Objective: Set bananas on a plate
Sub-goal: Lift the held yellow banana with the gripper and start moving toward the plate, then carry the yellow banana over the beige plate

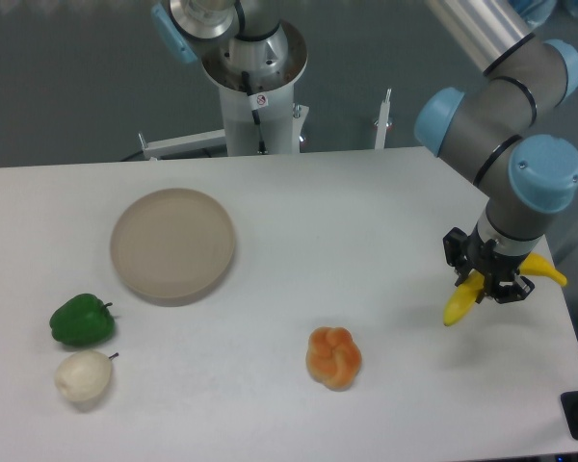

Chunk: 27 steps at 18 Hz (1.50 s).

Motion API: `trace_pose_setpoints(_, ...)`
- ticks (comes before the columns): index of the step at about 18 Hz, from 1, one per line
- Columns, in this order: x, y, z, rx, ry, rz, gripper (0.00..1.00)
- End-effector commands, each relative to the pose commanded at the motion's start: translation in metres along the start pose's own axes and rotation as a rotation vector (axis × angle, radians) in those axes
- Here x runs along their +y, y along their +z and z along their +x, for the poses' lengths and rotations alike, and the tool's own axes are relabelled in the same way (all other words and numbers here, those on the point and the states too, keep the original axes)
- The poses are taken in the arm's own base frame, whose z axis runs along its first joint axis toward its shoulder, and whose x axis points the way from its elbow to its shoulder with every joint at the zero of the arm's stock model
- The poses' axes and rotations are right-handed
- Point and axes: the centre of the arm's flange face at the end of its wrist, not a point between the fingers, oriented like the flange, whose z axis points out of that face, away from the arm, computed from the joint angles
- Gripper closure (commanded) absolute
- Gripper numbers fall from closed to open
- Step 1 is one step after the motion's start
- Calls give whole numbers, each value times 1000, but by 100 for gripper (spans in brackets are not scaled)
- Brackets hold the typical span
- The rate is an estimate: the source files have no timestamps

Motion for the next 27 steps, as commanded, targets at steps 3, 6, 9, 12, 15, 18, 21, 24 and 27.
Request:
trace_pose_setpoints(3,0,-3,0,-1,2,0,89)
trace_pose_setpoints(6,-15,-8,9,0,23,1,89)
trace_pose_setpoints(9,-39,-12,33,51,44,-6,89)
trace_pose_setpoints(12,-51,-15,71,90,48,-10,89)
trace_pose_setpoints(15,-82,-12,126,122,60,-5,89)
trace_pose_setpoints(18,-125,-6,190,97,73,-1,89)
trace_pose_setpoints(21,-164,-8,237,97,79,-6,89)
trace_pose_setpoints(24,-201,-3,292,122,122,-26,87)
trace_pose_setpoints(27,-234,13,341,153,143,-52,86)
